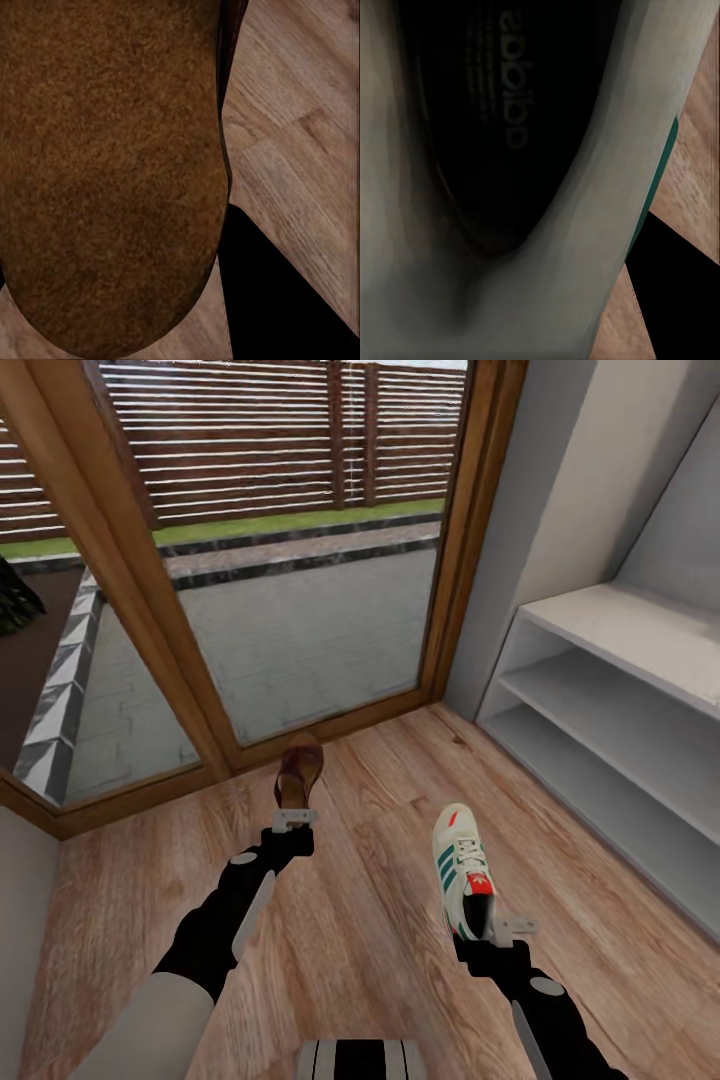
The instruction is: Pick up the two gym shoes and the two sandals from the corridor floor and place them onto the hallstand (shoe rack) in the corridor, making sure they are on the rack and not on the floor. Arrange them so the two gym shoes are next to each other and the two sandals are next to each other.
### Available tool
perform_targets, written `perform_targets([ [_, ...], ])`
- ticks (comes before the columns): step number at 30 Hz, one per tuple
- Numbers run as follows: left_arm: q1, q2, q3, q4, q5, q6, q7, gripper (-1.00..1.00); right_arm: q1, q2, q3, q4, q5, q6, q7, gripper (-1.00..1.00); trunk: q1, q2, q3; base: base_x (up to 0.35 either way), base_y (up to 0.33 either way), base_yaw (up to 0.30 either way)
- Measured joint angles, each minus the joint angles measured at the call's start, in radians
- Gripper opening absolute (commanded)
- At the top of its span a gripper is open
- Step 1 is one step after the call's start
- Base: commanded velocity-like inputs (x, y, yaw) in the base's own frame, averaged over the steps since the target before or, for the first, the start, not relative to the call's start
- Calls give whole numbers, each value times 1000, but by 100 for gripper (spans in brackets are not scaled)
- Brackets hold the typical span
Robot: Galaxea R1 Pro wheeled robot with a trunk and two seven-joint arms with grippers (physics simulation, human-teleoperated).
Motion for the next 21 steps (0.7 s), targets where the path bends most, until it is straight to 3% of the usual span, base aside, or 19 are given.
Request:
perform_targets([
  [5, 0, 0, 0, 0, 0, 1, 0, -100, 0, 0, 0, 0, 0, 0, 0, -100, 0, 0, 5, 0, 0, -187],
  [21, 0, 0, 1, 0, 0, 1, 0, -100, 0, 0, 0, 1, 0, 0, 0, -100, -7, 4, 85, 0, 0, -188],
])
